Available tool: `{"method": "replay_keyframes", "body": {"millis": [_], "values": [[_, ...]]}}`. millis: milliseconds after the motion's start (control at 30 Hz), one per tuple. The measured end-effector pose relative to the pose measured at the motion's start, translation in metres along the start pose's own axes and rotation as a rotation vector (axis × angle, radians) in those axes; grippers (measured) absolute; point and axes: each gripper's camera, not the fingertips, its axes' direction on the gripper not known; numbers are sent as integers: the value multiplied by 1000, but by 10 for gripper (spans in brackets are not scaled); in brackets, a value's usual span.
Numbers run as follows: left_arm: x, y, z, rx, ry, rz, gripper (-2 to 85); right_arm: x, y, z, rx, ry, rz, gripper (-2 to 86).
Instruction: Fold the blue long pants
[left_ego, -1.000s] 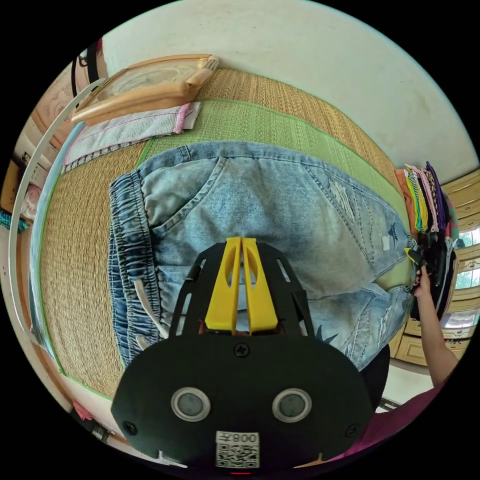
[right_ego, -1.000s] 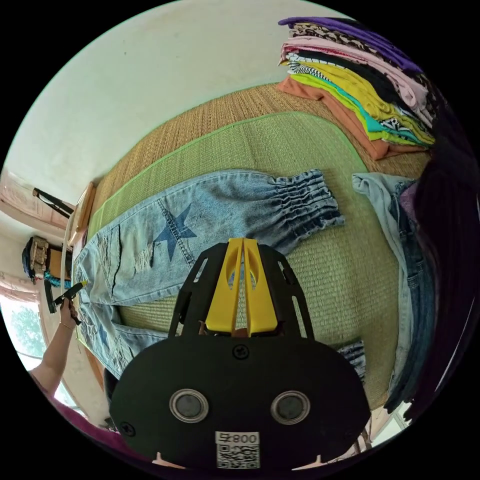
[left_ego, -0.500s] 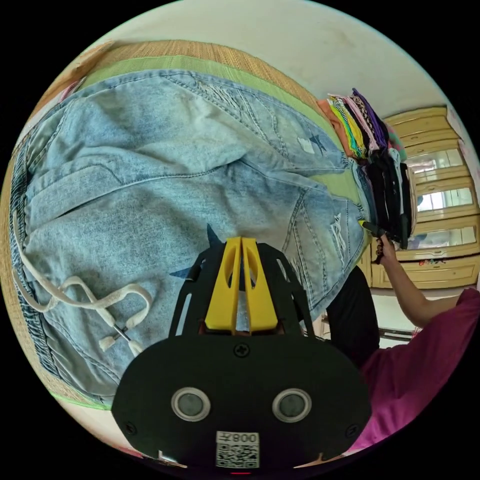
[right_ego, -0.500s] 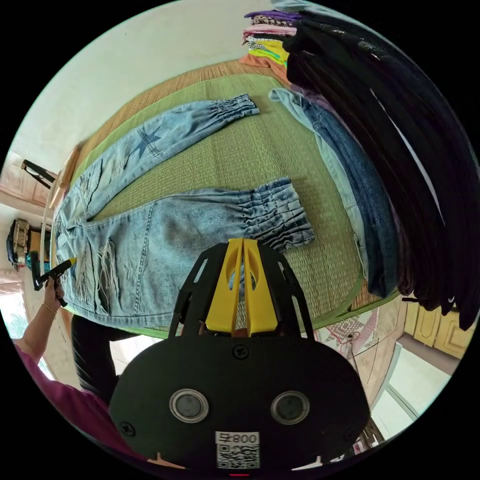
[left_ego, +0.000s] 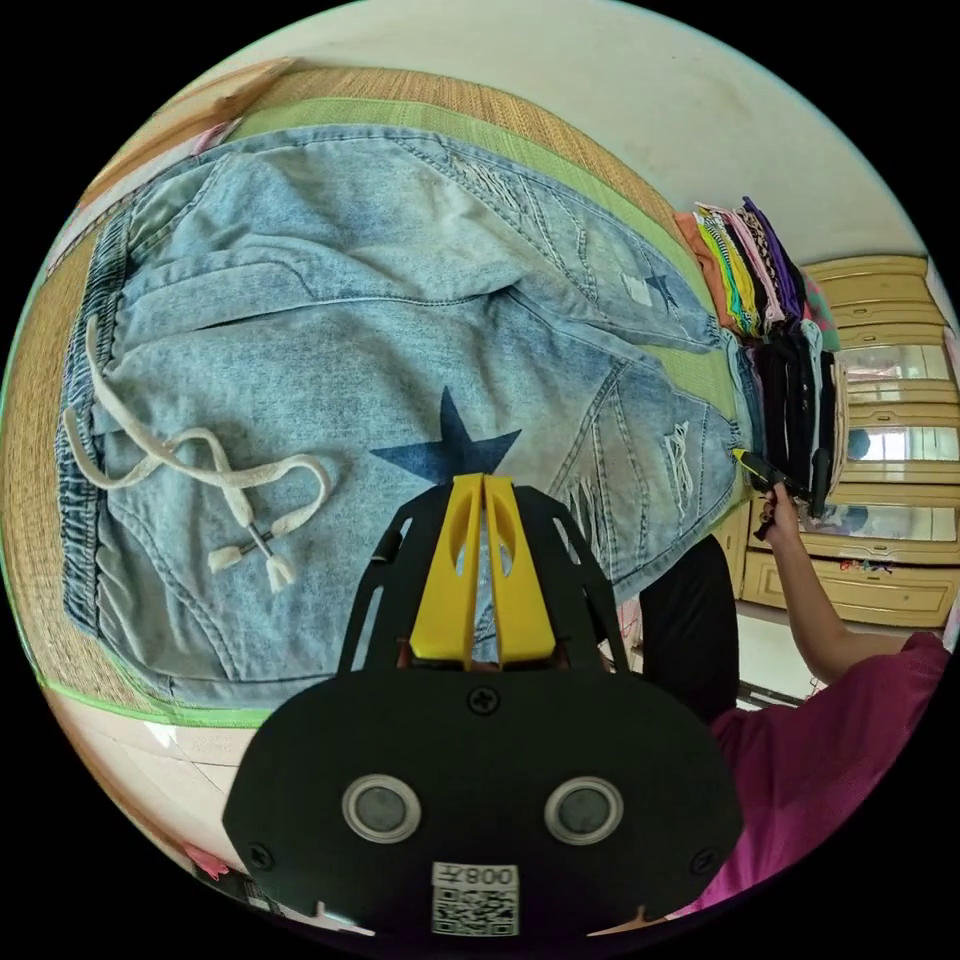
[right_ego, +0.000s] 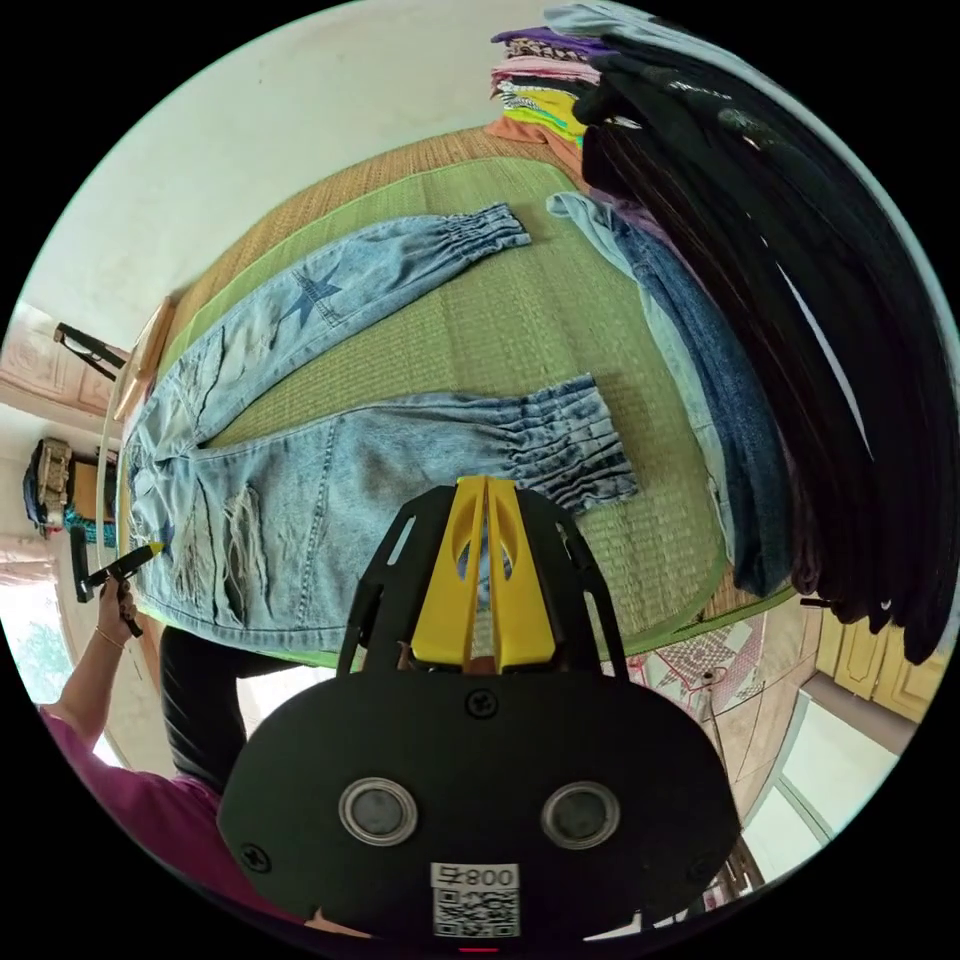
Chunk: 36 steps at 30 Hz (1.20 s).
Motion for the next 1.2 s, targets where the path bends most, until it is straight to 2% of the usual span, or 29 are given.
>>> {"method": "replay_keyframes", "body": {"millis": [67, 200, 300, 467, 600, 667, 767, 933, 1133, 1200], "values": [[-4, 5, 3, -3, -41, -37, 0, -11, -2, -1, 10, -60, -40, -1], [-5, 16, 22, -18, 24, -51, 0, -53, -7, 5, -3, -119, -181, 0], [11, 20, 32, -24, -12, -10, 0, -99, -18, 13, -13, -175, -322, 0], [25, 13, 47, -38, 26, -28, 0, -189, -54, 32, -10, -276, -551, 0], [49, -3, 62, -22, 0, 4, 0, -242, -78, 58, -54, -247, -674, 0], [53, -8, 73, -33, 19, 1, 0, -260, -85, 89, -145, -191, -713, -1], [62, -16, 82, -29, 56, -13, 0, -252, -84, 101, -149, -211, -688, 0], [109, -53, 81, 100, 114, 83, 1, -214, -76, 90, -91, -267, -620, 0], [162, -143, 105, 223, 45, 115, 1, -183, -81, 92, -47, -227, -576, 1], [171, -170, 125, 185, 3, 89, 2, -178, -78, 100, -51, -207, -577, 1]]}}
